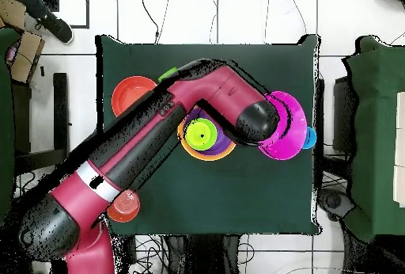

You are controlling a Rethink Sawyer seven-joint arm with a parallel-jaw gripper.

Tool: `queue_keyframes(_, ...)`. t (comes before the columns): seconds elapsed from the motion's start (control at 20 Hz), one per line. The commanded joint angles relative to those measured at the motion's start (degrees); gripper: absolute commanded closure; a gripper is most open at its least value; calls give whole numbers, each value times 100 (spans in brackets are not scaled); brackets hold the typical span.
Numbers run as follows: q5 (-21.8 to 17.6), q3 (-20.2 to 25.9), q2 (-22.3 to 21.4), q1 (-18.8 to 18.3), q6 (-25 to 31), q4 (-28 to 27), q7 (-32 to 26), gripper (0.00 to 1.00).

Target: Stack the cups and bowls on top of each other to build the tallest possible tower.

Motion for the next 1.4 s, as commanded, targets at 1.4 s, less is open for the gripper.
queue_keyframes(1.4,333,-2259,330,-141,-1615,-1068,2545,100)
